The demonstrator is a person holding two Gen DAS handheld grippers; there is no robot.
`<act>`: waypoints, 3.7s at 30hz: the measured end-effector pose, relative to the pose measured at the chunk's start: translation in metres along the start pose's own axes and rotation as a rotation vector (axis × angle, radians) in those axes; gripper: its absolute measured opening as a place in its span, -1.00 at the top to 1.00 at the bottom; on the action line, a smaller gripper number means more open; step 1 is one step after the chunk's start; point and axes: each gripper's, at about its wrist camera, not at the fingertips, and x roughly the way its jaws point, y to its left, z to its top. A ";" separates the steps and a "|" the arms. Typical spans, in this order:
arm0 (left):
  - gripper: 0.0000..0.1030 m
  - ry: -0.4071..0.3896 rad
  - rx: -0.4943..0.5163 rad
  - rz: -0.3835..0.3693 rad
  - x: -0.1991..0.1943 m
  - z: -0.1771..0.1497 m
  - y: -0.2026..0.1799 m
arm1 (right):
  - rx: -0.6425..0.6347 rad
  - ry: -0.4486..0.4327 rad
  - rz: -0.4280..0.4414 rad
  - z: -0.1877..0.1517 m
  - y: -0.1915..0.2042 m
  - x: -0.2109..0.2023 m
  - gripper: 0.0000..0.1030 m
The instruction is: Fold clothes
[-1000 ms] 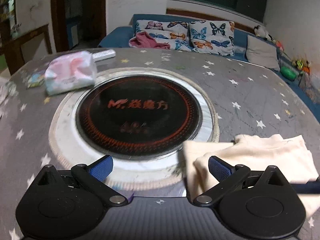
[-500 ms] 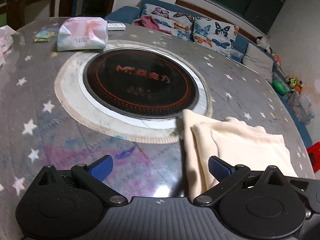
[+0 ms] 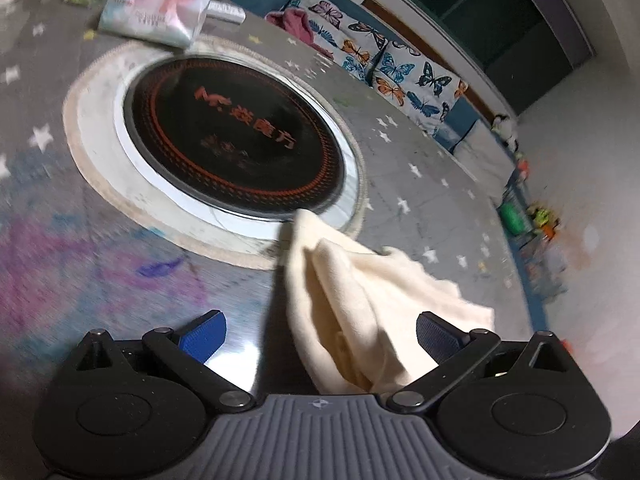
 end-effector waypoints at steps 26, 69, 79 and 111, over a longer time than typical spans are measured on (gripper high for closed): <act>0.66 0.021 -0.168 -0.096 0.019 -0.004 0.014 | 0.147 -0.053 -0.076 -0.031 -0.039 -0.039 0.51; 0.69 -0.021 0.127 -0.059 0.015 0.009 -0.048 | 0.470 -0.191 -0.420 -0.075 -0.138 -0.074 0.74; 0.70 0.027 0.279 -0.135 0.058 0.006 -0.129 | 0.498 -0.213 -0.591 -0.087 -0.164 -0.125 0.89; 0.35 0.109 0.562 -0.147 0.144 -0.021 -0.224 | 0.581 -0.103 -0.736 -0.124 -0.239 -0.130 0.48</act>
